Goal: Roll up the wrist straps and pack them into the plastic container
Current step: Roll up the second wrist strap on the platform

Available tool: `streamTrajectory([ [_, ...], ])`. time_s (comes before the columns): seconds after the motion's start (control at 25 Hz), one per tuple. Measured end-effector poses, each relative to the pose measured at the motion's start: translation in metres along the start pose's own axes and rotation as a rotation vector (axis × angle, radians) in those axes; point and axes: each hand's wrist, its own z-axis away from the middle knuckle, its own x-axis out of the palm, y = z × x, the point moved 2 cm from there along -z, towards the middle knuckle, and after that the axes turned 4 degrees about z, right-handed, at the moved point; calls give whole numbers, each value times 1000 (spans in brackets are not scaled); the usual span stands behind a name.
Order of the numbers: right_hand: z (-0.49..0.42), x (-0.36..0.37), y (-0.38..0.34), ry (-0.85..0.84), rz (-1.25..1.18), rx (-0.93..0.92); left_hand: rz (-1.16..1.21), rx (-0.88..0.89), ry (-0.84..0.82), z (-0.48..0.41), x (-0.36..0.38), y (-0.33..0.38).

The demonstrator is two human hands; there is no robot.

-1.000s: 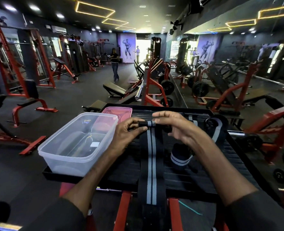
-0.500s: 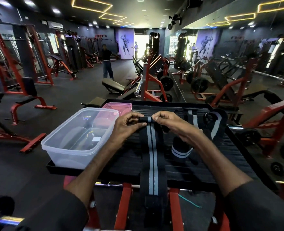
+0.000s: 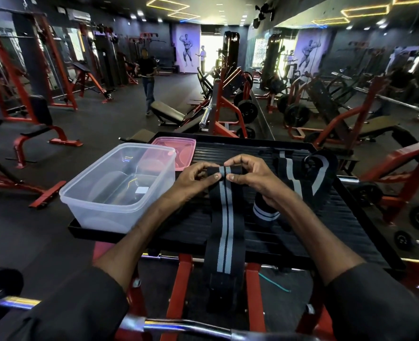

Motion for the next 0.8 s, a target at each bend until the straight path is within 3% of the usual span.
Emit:
streamTrajectory([
  [0.28, -5, -5, -12, 16, -217, 338, -12, 36, 17, 0, -3, -6],
  [0.44, -6, -2, -6, -100, 127, 359, -44, 132, 74, 2, -4, -6],
  [0.52, -5, 0, -4, -141, 210, 304, 12, 153, 107, 3, -5, -7],
  [0.64, -8, 5, -1, -85, 167, 71, 97, 93, 104, 3, -9, -14],
  [0.8, -11, 16, 9, -49, 204, -96, 117, -142, -88, 9, -14, -27],
])
